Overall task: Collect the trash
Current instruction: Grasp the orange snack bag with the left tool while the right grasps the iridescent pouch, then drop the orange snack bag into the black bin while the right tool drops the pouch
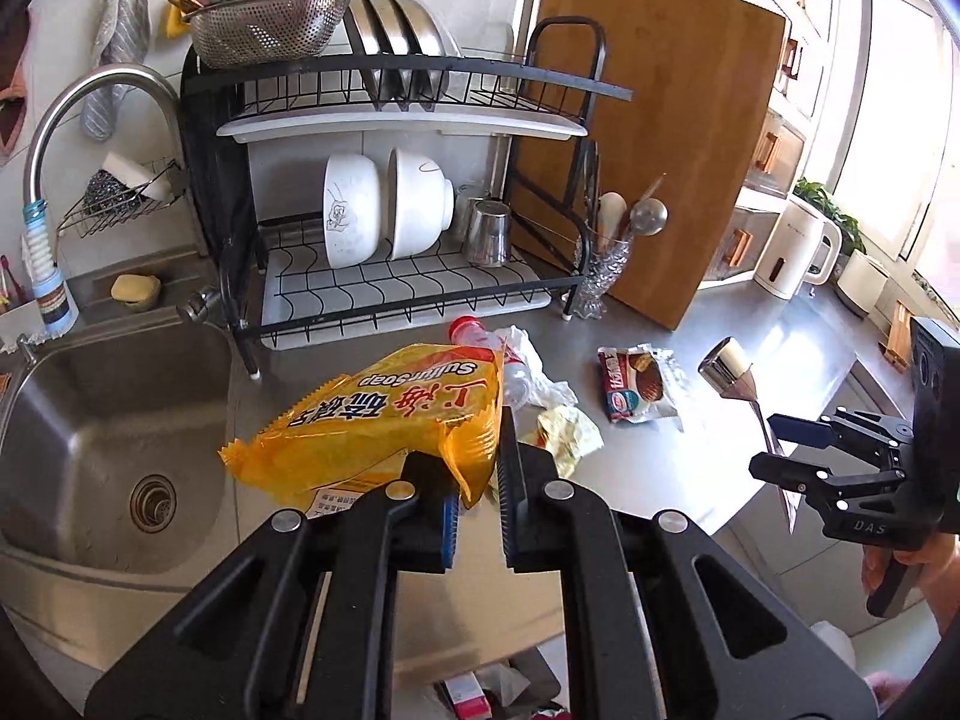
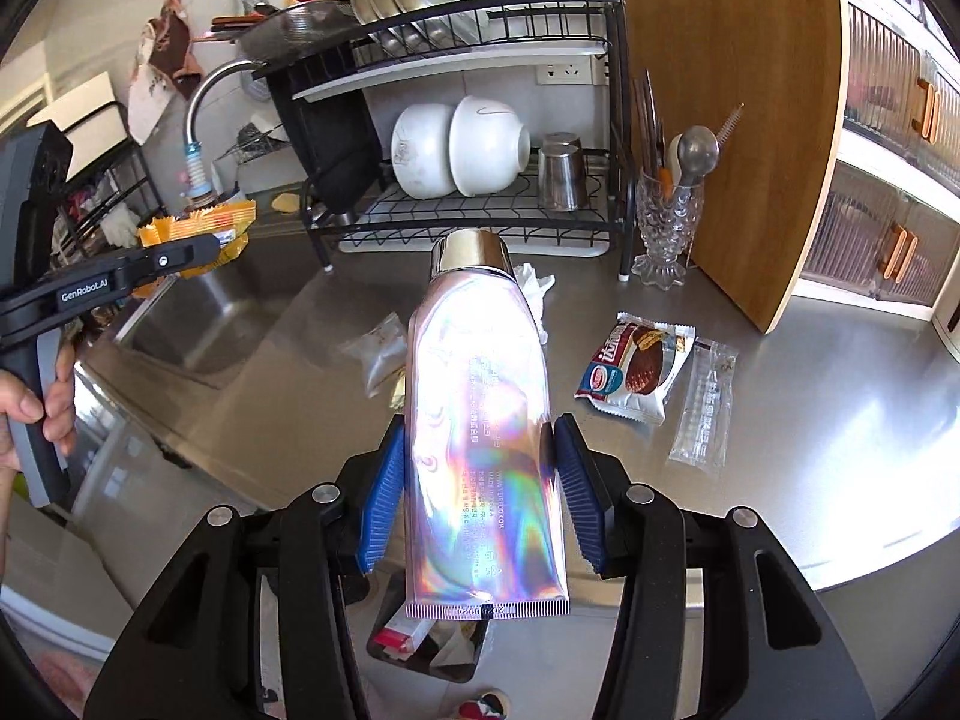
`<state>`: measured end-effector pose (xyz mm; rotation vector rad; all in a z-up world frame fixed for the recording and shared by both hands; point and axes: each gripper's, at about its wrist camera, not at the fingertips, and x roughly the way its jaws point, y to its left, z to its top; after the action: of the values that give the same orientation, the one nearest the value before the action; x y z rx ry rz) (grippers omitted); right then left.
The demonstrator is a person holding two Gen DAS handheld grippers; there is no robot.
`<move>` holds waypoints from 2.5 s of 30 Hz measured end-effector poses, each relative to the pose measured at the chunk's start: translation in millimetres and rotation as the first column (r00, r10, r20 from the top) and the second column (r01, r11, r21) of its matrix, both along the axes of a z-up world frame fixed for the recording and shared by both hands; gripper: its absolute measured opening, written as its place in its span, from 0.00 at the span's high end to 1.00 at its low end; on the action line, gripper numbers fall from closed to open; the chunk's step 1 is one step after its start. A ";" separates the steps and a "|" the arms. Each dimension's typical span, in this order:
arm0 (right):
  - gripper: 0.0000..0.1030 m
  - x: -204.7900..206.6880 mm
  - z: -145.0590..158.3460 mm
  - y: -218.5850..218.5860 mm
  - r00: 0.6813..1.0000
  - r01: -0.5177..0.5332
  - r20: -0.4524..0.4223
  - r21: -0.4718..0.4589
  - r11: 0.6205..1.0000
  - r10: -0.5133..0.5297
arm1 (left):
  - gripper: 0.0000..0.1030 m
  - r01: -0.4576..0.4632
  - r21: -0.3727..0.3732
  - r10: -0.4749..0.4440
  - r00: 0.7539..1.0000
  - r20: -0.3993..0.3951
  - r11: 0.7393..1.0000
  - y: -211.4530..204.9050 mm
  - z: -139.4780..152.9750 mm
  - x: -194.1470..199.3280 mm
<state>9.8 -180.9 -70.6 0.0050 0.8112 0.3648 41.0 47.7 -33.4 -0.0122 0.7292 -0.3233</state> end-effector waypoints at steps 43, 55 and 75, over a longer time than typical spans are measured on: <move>0.52 -77.2 -371.9 87.0 0.717 -0.112 -0.695 -0.031 0.993 0.059 | 0.91 0.020 0.009 -0.007 0.702 -0.712 1.000 -10.3 -399.9 -92.2; 0.51 -50.8 -406.8 99.0 0.672 -0.089 -0.741 -0.053 0.995 0.021 | 0.89 0.012 0.007 -0.002 0.661 -0.750 1.000 -7.4 -430.6 -64.7; 0.50 -40.2 -393.6 84.2 0.672 -0.026 -0.741 -0.034 0.999 -0.007 | 0.60 -0.016 -0.067 -0.038 0.684 -0.729 0.998 4.1 -410.4 -56.8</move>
<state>-30.4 -96.7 -464.1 0.1193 1.6437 0.3542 -15.8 51.8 -443.7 -0.2168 1.5277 -0.3547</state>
